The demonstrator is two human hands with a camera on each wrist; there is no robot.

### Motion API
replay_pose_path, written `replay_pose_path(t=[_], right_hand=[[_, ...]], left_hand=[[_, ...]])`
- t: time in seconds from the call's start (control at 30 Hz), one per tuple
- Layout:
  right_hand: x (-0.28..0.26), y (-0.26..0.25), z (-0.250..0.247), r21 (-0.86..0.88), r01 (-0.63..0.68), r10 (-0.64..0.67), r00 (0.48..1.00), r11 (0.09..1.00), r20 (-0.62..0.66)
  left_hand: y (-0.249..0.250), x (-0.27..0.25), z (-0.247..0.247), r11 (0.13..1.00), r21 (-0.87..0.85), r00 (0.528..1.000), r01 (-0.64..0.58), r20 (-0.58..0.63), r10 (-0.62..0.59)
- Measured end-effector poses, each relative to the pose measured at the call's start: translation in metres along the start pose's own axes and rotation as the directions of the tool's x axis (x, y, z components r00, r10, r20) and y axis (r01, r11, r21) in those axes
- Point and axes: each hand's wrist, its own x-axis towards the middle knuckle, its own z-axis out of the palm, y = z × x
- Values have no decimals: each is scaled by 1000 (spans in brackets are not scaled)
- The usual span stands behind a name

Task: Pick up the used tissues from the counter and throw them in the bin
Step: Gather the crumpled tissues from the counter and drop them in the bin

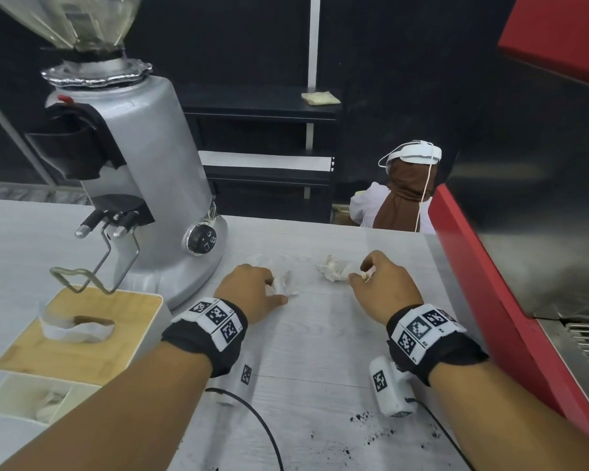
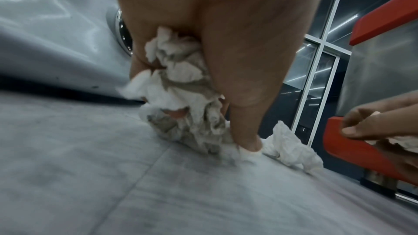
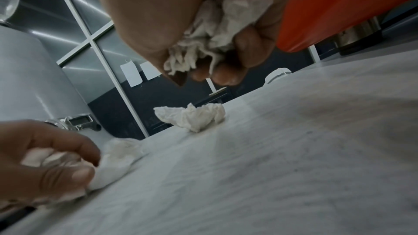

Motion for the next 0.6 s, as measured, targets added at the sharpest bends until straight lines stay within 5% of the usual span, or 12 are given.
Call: replay_pose_path(t=[0.17,0.43,0.6], right_hand=[[11,-5,11,-144,114,-106,992,983,67],[19,-8,33,-275,264,-134,900,925,416],[13,-10,38,-313,220,-100,929,924,357]], left_hand=[[-8,-1,12,995,-99,998,24,-48,-29],[-10,-13,7,955,-296,983,2,-174,-57],[-8,-27,-3,908,-402,972,-115,-234,20]])
